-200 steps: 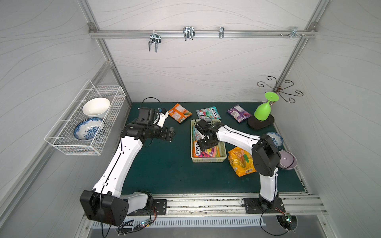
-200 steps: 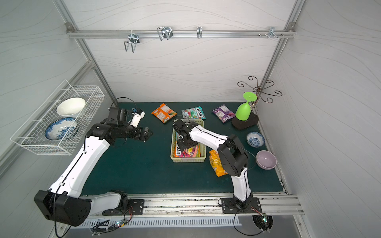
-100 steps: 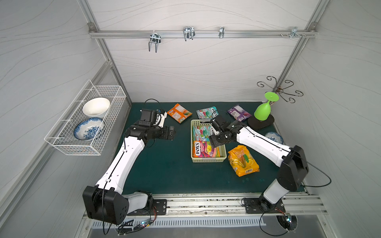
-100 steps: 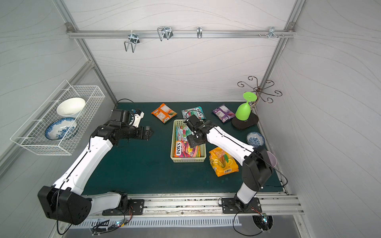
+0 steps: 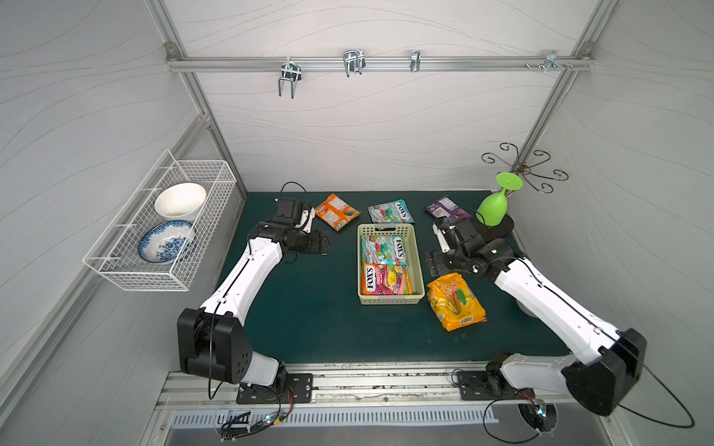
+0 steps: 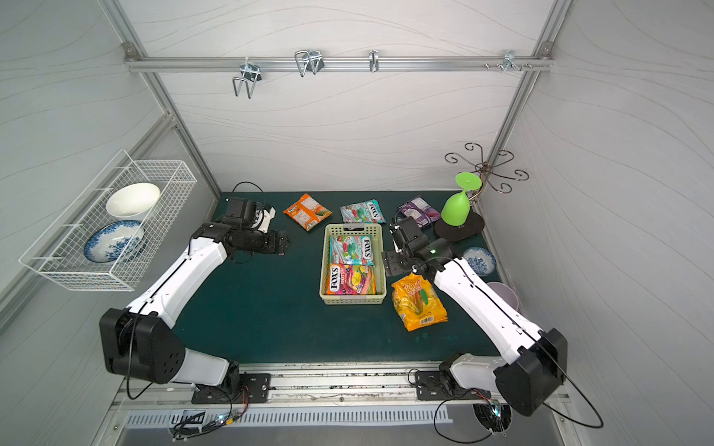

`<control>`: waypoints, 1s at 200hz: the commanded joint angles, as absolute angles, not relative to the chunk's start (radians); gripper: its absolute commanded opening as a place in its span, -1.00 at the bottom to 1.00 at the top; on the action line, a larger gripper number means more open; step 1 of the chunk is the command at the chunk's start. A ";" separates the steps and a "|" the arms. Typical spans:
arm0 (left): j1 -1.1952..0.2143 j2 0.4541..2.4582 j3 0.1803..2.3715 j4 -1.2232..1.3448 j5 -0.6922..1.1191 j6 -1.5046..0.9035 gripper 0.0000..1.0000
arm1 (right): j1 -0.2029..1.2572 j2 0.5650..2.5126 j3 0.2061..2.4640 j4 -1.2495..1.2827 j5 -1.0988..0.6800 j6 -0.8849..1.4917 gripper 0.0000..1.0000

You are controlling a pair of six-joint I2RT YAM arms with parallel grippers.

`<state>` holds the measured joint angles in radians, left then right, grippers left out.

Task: Put the candies in the basket
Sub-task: Pick up the candy at the center of the board.

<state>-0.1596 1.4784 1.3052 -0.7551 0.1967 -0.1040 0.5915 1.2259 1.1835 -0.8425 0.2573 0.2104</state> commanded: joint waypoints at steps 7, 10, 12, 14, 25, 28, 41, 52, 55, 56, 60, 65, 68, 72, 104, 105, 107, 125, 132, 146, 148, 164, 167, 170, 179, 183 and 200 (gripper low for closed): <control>-0.157 1.561 1.435 -0.767 0.178 -0.055 0.77 | 0.523 1.151 1.150 -0.857 0.242 0.172 0.58; -0.157 1.567 1.442 -0.766 0.179 -0.046 0.76 | 0.517 1.141 1.143 -0.855 0.243 0.166 0.59; -0.157 1.573 1.444 -0.764 0.180 -0.041 0.75 | 0.513 1.134 1.136 -0.853 0.244 0.162 0.61; -0.158 1.577 1.447 -0.763 0.181 -0.037 0.74 | 0.509 1.128 1.129 -0.850 0.245 0.158 0.62; -0.158 1.605 1.460 -0.750 0.190 -0.009 0.69 | 0.486 1.093 1.097 -0.836 0.243 0.142 0.67; -0.159 1.611 1.465 -0.747 0.190 -0.001 0.68 | 0.479 1.084 1.091 -0.835 0.241 0.140 0.71; -0.161 1.646 1.492 -0.749 0.166 0.018 0.67 | 0.452 1.054 1.076 -0.841 0.227 0.135 0.78; -0.164 1.677 1.517 -0.759 0.155 0.034 0.66 | 0.442 1.029 1.068 -0.842 0.225 0.131 0.83; -0.164 1.685 1.522 -0.759 0.154 0.039 0.66 | 0.442 1.023 1.063 -0.840 0.227 0.130 0.84; -0.166 1.688 1.523 -0.759 0.152 0.041 0.66 | 0.442 1.020 1.062 -0.840 0.227 0.129 0.85; -0.167 1.698 1.529 -0.757 0.149 0.049 0.65 | 0.442 1.007 1.053 -0.833 0.228 0.126 0.86; -0.169 1.712 1.533 -0.754 0.141 0.059 0.65 | 0.442 0.991 1.040 -0.824 0.230 0.124 0.90; -0.170 1.720 1.537 -0.751 0.137 0.066 0.65 | 0.442 0.981 1.032 -0.817 0.230 0.122 0.93; -0.173 1.731 1.542 -0.749 0.129 0.075 0.65 | 0.442 0.971 1.021 -0.809 0.229 0.119 0.97; -0.206 1.842 1.639 -0.786 0.047 0.160 0.60 | 0.441 0.914 0.989 -0.790 0.230 0.086 0.98; -0.206 1.846 1.642 -0.787 0.046 0.162 0.60 | 0.441 0.912 0.988 -0.789 0.230 0.085 0.98; -0.207 1.852 1.647 -0.789 0.044 0.166 0.59 | 0.441 0.908 0.984 -0.787 0.230 0.085 0.98; -0.225 1.905 1.685 -0.785 0.017 0.200 0.58 | 0.442 0.871 0.944 -0.751 0.219 0.076 0.98; -0.232 1.927 1.703 -0.787 0.001 0.214 0.58 | 0.442 0.858 0.933 -0.741 0.216 0.071 0.97; -0.246 1.969 1.749 -0.807 -0.022 0.232 0.57 | 0.441 0.848 0.922 -0.736 0.222 0.065 0.97; -0.247 1.976 1.754 -0.809 -0.024 0.234 0.57 | 0.441 0.848 0.921 -0.736 0.224 0.064 0.98; -0.257 2.022 1.796 -0.810 -0.024 0.249 0.54 | 0.442 0.829 0.900 -0.719 0.223 0.066 0.98; -0.259 2.030 1.802 -0.808 -0.026 0.253 0.54 | 0.442 0.823 0.892 -0.712 0.221 0.067 0.98; -0.261 2.040 1.808 -0.806 -0.030 0.258 0.54 | 0.442 0.818 0.885 -0.705 0.217 0.065 0.98; -0.269 2.070 1.836 -0.810 -0.047 0.269 0.53 | 0.442 0.799 0.869 -0.686 0.211 0.057 0.98; -0.274 2.085 1.854 -0.817 -0.054 0.273 0.53 | 0.442 0.794 0.865 -0.681 0.212 0.054 0.98; -0.285 2.154 1.953 -0.860 -0.073 0.284 0.48 | 0.442 0.788 0.862 -0.675 0.230 0.046 0.98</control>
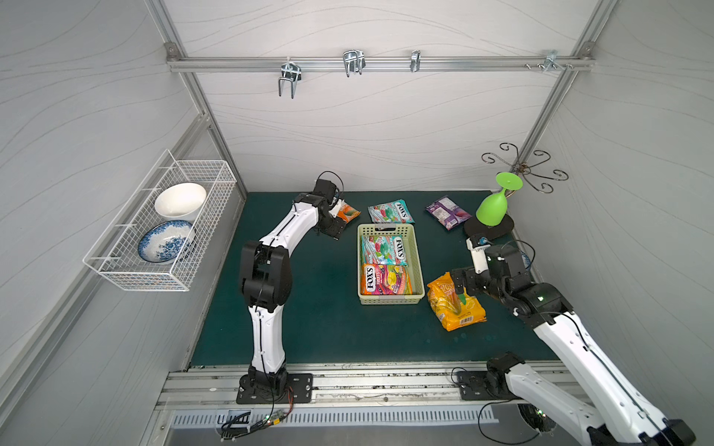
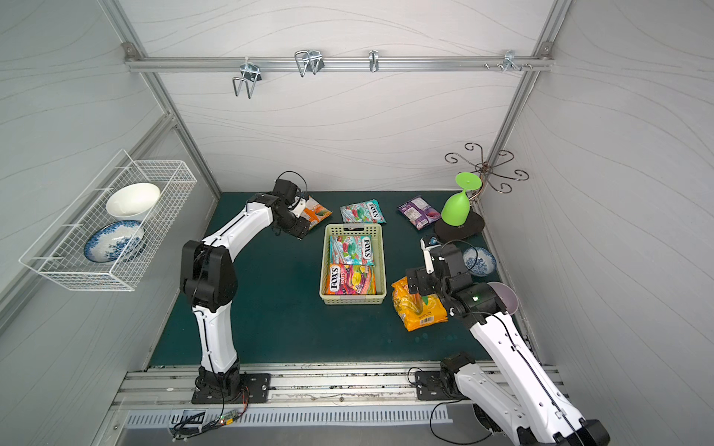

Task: Put the candies in the basket
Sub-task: Pick up the candy at the center of the board.

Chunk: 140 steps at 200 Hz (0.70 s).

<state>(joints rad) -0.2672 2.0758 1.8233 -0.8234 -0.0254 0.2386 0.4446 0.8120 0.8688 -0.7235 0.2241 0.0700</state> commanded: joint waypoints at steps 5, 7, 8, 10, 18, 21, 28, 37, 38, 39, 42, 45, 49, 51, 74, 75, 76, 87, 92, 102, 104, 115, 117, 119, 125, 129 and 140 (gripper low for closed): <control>-0.287 2.170 1.977 -0.870 -0.071 0.287 0.48 | 0.441 0.788 0.860 -0.675 0.232 0.046 0.98; -0.288 2.178 1.982 -0.872 -0.070 0.288 0.47 | 0.441 0.787 0.858 -0.674 0.232 0.046 0.97; -0.288 2.181 1.986 -0.872 -0.069 0.288 0.47 | 0.441 0.786 0.857 -0.673 0.232 0.046 0.98; -0.289 2.188 1.994 -0.874 -0.069 0.289 0.47 | 0.442 0.784 0.855 -0.671 0.230 0.047 0.97; -0.293 2.212 2.020 -0.874 -0.073 0.296 0.46 | 0.442 0.775 0.843 -0.661 0.224 0.046 0.97; -0.294 2.220 2.028 -0.873 -0.077 0.298 0.45 | 0.442 0.771 0.839 -0.657 0.220 0.046 0.97; -0.297 2.241 2.049 -0.874 -0.086 0.304 0.44 | 0.442 0.763 0.831 -0.649 0.219 0.043 0.97; -0.300 2.268 2.083 -0.885 -0.098 0.309 0.42 | 0.442 0.759 0.828 -0.644 0.229 0.039 0.98; -0.300 2.271 2.086 -0.887 -0.100 0.309 0.42 | 0.442 0.758 0.828 -0.644 0.231 0.038 0.97; -0.300 2.274 2.090 -0.888 -0.101 0.310 0.42 | 0.442 0.759 0.828 -0.643 0.233 0.037 0.98; -0.301 2.283 2.102 -0.893 -0.103 0.311 0.40 | 0.442 0.761 0.828 -0.643 0.237 0.036 0.97; -0.301 2.291 2.113 -0.897 -0.104 0.312 0.39 | 0.442 0.763 0.830 -0.643 0.239 0.035 0.98; -0.301 2.300 2.124 -0.900 -0.103 0.315 0.37 | 0.442 0.764 0.830 -0.644 0.241 0.035 0.97; -0.301 2.306 2.130 -0.900 -0.103 0.317 0.36 | 0.442 0.765 0.829 -0.644 0.241 0.035 0.98; -0.304 2.358 2.163 -0.881 -0.122 0.347 0.30 | 0.443 0.752 0.815 -0.630 0.218 0.037 0.98; -0.304 2.360 2.165 -0.880 -0.123 0.348 0.30 | 0.442 0.752 0.814 -0.629 0.218 0.038 0.98; -0.305 2.363 2.167 -0.879 -0.125 0.349 0.30 | 0.443 0.752 0.813 -0.629 0.217 0.037 0.98; -0.306 2.392 2.199 -0.891 -0.142 0.355 0.28 | 0.442 0.752 0.813 -0.627 0.229 0.034 0.98; -0.307 2.406 2.214 -0.900 -0.147 0.354 0.28 | 0.443 0.757 0.815 -0.627 0.233 0.034 0.98; -0.307 2.428 2.237 -0.910 -0.144 0.354 0.28 | 0.442 0.762 0.815 -0.630 0.233 0.035 0.97; -0.307 2.431 2.240 -0.910 -0.143 0.355 0.28 | 0.442 0.761 0.815 -0.630 0.231 0.035 0.98; -0.308 2.448 2.242 -0.899 -0.141 0.364 0.27 | 0.442 0.755 0.810 -0.626 0.218 0.038 0.98; -0.309 2.451 2.242 -0.897 -0.143 0.366 0.27 | 0.443 0.753 0.810 -0.625 0.217 0.038 0.97; -0.311 2.454 2.243 -0.895 -0.144 0.369 0.27 | 0.443 0.750 0.810 -0.624 0.217 0.038 0.97; -0.313 2.464 2.246 -0.891 -0.150 0.373 0.25 | 0.443 0.749 0.808 -0.620 0.220 0.038 0.98; -0.313 2.472 2.250 -0.891 -0.155 0.377 0.23 | 0.443 0.746 0.807 -0.620 0.226 0.036 0.98; -0.313 2.493 2.268 -0.902 -0.168 0.381 0.17 | 0.443 0.748 0.807 -0.619 0.238 0.034 0.98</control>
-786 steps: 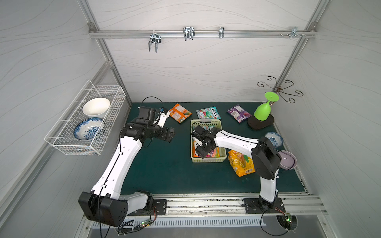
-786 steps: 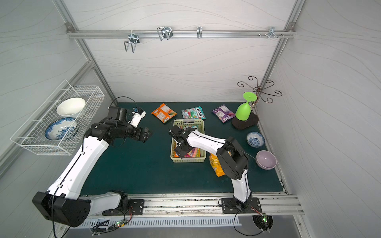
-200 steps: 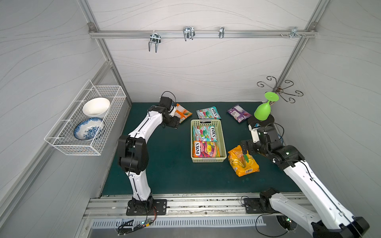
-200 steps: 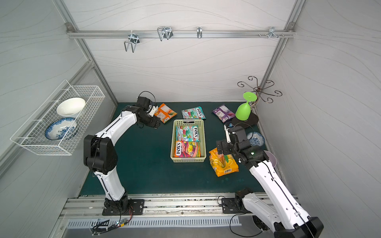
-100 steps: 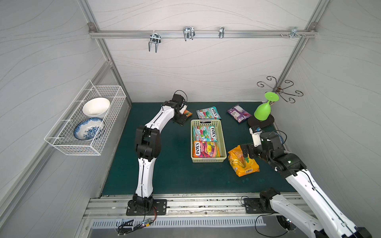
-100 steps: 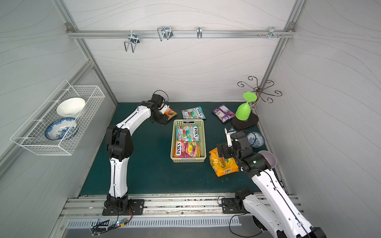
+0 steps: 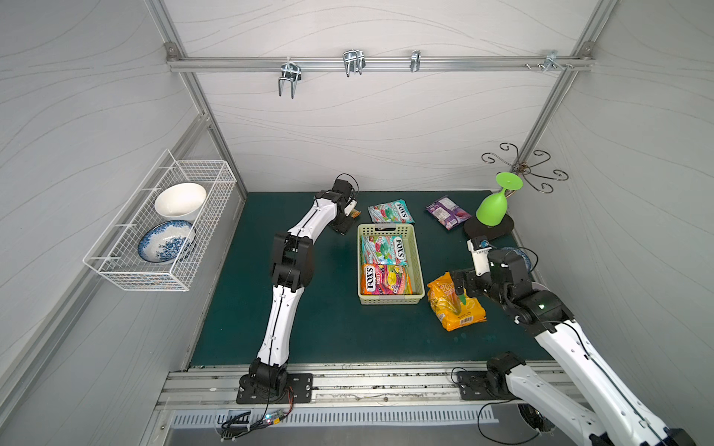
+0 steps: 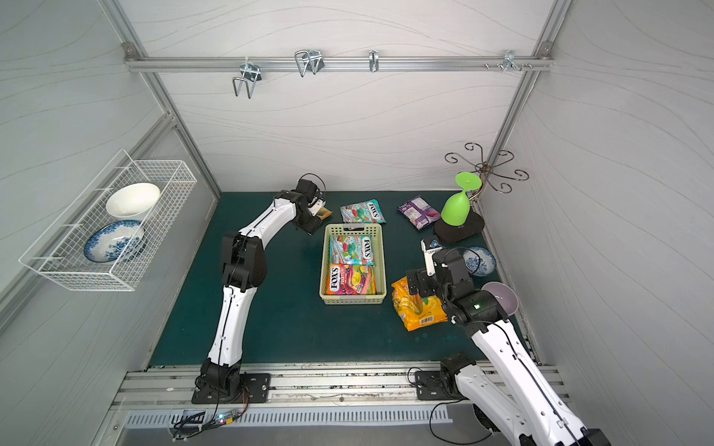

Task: Put the candies in the basket
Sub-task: Pick up the candy at the center of the board.

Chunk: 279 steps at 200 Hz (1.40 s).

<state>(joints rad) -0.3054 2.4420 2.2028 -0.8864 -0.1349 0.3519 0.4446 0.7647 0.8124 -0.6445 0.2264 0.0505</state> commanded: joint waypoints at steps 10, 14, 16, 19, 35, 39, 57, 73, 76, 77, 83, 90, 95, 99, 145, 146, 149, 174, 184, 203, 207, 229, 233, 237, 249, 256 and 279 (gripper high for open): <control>-0.313 2.511 2.284 -0.912 -0.176 0.385 0.05 | 0.443 0.752 0.808 -0.622 0.237 0.035 0.97; -0.313 2.516 2.289 -0.913 -0.176 0.388 0.01 | 0.443 0.753 0.807 -0.623 0.233 0.037 0.98; -0.313 2.519 2.291 -0.913 -0.176 0.390 -0.01 | 0.443 0.752 0.807 -0.622 0.231 0.037 0.98; -0.313 2.523 2.294 -0.911 -0.175 0.391 -0.03 | 0.443 0.751 0.806 -0.621 0.227 0.039 0.97; -0.313 2.538 2.296 -0.895 -0.191 0.403 -0.25 | 0.443 0.739 0.802 -0.612 0.221 0.038 0.98; -0.314 2.540 2.298 -0.893 -0.199 0.404 -0.32 | 0.443 0.738 0.801 -0.610 0.226 0.036 0.98; -0.313 2.548 2.309 -0.893 -0.208 0.407 -0.65 | 0.442 0.750 0.802 -0.612 0.233 0.037 0.98; -0.313 2.546 2.310 -0.887 -0.210 0.417 -1.00 | 0.443 0.750 0.801 -0.613 0.212 0.042 0.98; -0.313 2.545 2.311 -0.886 -0.211 0.418 -1.00 | 0.443 0.746 0.800 -0.611 0.210 0.043 0.98; -0.313 2.544 2.312 -0.885 -0.211 0.418 -1.00 | 0.443 0.746 0.799 -0.610 0.209 0.043 0.98; -0.313 2.541 2.315 -0.886 -0.217 0.414 -1.00 | 0.443 0.739 0.797 -0.606 0.211 0.042 0.98; -0.312 2.533 2.317 -0.890 -0.224 0.405 -1.00 | 0.443 0.736 0.795 -0.603 0.218 0.039 0.98; -0.311 2.523 2.317 -0.893 -0.222 0.399 -1.00 | 0.443 0.736 0.795 -0.601 0.224 0.038 0.97; -0.310 2.514 2.316 -0.896 -0.218 0.394 -1.00 | 0.443 0.739 0.795 -0.601 0.225 0.037 0.98; -0.305 2.360 2.200 -0.833 -0.201 0.357 -1.00 | 0.443 0.732 0.789 -0.589 0.202 0.039 0.98; -0.305 2.357 2.199 -0.833 -0.201 0.356 -1.00 | 0.443 0.732 0.789 -0.589 0.202 0.038 0.97; -0.305 2.348 2.193 -0.833 -0.199 0.354 -1.00 | 0.443 0.732 0.788 -0.588 0.202 0.037 0.98; -0.305 2.274 2.140 -0.810 -0.183 0.353 -1.00 | 0.443 0.727 0.786 -0.589 0.175 0.044 0.98; -0.305 2.251 2.135 -0.813 -0.185 0.350 -1.00 | 0.443 0.721 0.784 -0.583 0.175 0.045 0.98; -0.306 2.200 2.136 -0.831 -0.182 0.345 -1.00 | 0.443 0.709 0.774 -0.572 0.192 0.051 0.98; -0.305 2.187 2.133 -0.831 -0.181 0.346 -1.00 | 0.443 0.709 0.774 -0.572 0.190 0.051 0.98; -0.305 2.111 2.079 -0.796 -0.183 0.357 -1.00 | 0.445 0.697 0.764 -0.555 0.155 0.051 0.98; -0.305 2.098 2.070 -0.792 -0.184 0.357 -1.00 | 0.446 0.694 0.760 -0.550 0.150 0.048 0.98; -0.305 2.085 2.063 -0.792 -0.185 0.356 -1.00 | 0.446 0.690 0.759 -0.545 0.147 0.046 0.98; -0.305 2.049 2.050 -0.801 -0.181 0.356 -1.00 | 0.446 0.684 0.751 -0.533 0.142 0.042 0.98; -0.305 2.025 2.042 -0.804 -0.174 0.358 -1.00 | 0.447 0.683 0.748 -0.529 0.138 0.041 0.98; -0.305 1.955 2.003 -0.794 -0.154 0.367 -1.00 | 0.451 0.668 0.740 -0.513 0.109 0.035 0.98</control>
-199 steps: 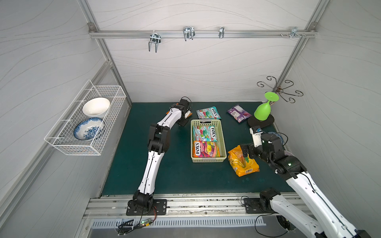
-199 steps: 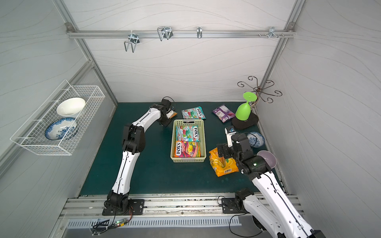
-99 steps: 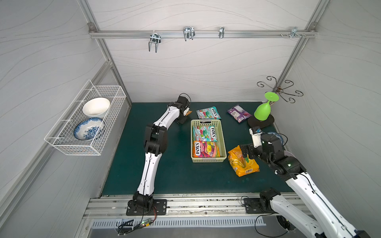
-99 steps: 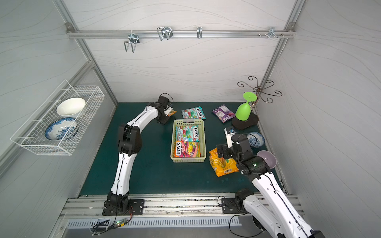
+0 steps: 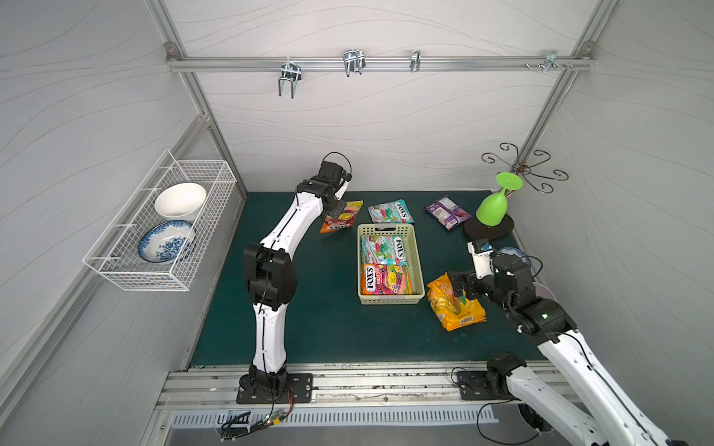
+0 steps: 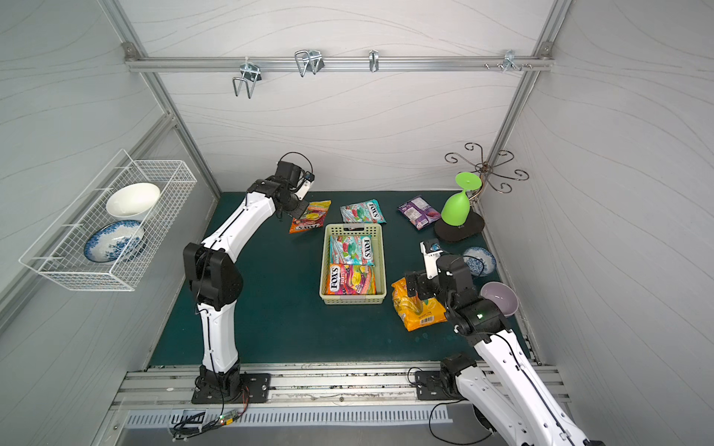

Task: Put the candies in the basket
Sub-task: Pick up the candy at the center of the board, then place the candy in the basket.

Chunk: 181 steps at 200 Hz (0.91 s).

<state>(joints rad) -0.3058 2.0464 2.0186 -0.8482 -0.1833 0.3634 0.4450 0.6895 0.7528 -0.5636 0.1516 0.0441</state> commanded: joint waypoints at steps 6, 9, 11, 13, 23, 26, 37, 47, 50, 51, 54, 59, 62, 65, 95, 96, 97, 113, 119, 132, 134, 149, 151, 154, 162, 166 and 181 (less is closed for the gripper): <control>-0.305 1.938 2.002 -0.801 -0.147 0.367 -1.00 | 0.452 0.662 0.737 -0.504 0.101 0.032 0.98; -0.305 1.930 2.002 -0.805 -0.142 0.366 -1.00 | 0.453 0.659 0.733 -0.500 0.099 0.030 0.98; -0.305 1.925 2.003 -0.809 -0.137 0.364 -1.00 | 0.453 0.659 0.731 -0.498 0.097 0.029 0.98; -0.305 1.919 2.003 -0.813 -0.133 0.363 -1.00 | 0.453 0.658 0.732 -0.496 0.095 0.028 0.98; -0.305 1.889 1.998 -0.827 -0.107 0.360 -1.00 | 0.453 0.656 0.727 -0.488 0.087 0.026 0.98; -0.306 1.879 1.993 -0.828 -0.099 0.360 -1.00 | 0.453 0.655 0.726 -0.487 0.083 0.025 0.97; -0.307 1.837 1.969 -0.828 -0.060 0.367 -1.00 | 0.452 0.652 0.724 -0.483 0.061 0.025 0.97; -0.310 1.797 1.939 -0.820 -0.034 0.375 -1.00 | 0.454 0.646 0.720 -0.472 0.034 0.026 0.96; -0.312 1.789 1.929 -0.817 -0.030 0.379 -1.00 | 0.454 0.644 0.720 -0.468 0.026 0.026 0.96; -0.313 1.783 1.927 -0.816 -0.030 0.380 -1.00 | 0.454 0.642 0.720 -0.467 0.023 0.026 0.96; -0.316 1.772 1.920 -0.814 -0.027 0.382 -1.00 | 0.454 0.641 0.719 -0.463 0.015 0.026 0.95; -0.319 1.754 1.911 -0.812 -0.026 0.387 -1.00 | 0.454 0.640 0.719 -0.458 0.003 0.026 0.95; -0.322 1.744 1.907 -0.812 -0.026 0.389 -1.00 | 0.454 0.640 0.718 -0.454 -0.003 0.027 0.95; -0.323 1.735 1.905 -0.814 -0.025 0.391 -1.00 | 0.454 0.640 0.719 -0.452 -0.008 0.026 0.95; -0.328 1.647 1.878 -0.817 0.020 0.388 -1.00 | 0.456 0.658 0.726 -0.428 -0.112 0.039 0.87; -0.328 1.645 1.876 -0.817 0.021 0.388 -1.00 | 0.456 0.660 0.726 -0.426 -0.117 0.041 0.87; -0.328 1.642 1.875 -0.816 0.022 0.388 -1.00 | 0.456 0.661 0.725 -0.424 -0.120 0.042 0.87; -0.338 1.610 1.866 -0.825 0.033 0.397 -1.00 | 0.459 0.693 0.741 -0.401 -0.185 0.052 0.84; -0.344 1.601 1.869 -0.836 0.032 0.401 -1.00 | 0.465 0.717 0.759 -0.402 -0.197 0.055 0.83; -0.353 1.576 1.869 -0.847 0.041 0.406 -1.00 | 0.491 0.774 0.824 -0.416 -0.208 0.052 0.81; -0.354 1.571 1.867 -0.847 0.044 0.408 -1.00 | 0.498 0.785 0.834 -0.419 -0.208 0.049 0.81; -0.364 1.539 1.850 -0.844 0.064 0.409 -1.00 | 0.560 0.859 0.907 -0.430 -0.186 0.024 0.81; -0.367 1.535 1.850 -0.844 0.066 0.409 -1.00 | 0.570 0.869 0.917 -0.433 -0.182 0.021 0.81; -0.370 1.530 1.850 -0.845 0.067 0.409 -1.00 | 0.584 0.885 0.932 -0.435 -0.174 0.015 0.81; -0.382 1.522 1.850 -0.854 0.064 0.412 -1.00 | 0.624 0.929 0.975 -0.440 -0.158 0.006 0.82; -0.388 1.518 1.850 -0.862 0.061 0.414 -1.00 | 0.641 0.952 0.999 -0.446 -0.150 0.002 0.82; -0.405 1.503 1.850 -0.884 0.060 0.408 -1.00 | 0.706 1.044 1.098 -0.473 -0.127 0.001 0.83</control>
<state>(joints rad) -0.3771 1.5486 1.8420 -0.8989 0.0341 0.4007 0.6239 0.9428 0.9657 -0.4557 -0.1467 0.0246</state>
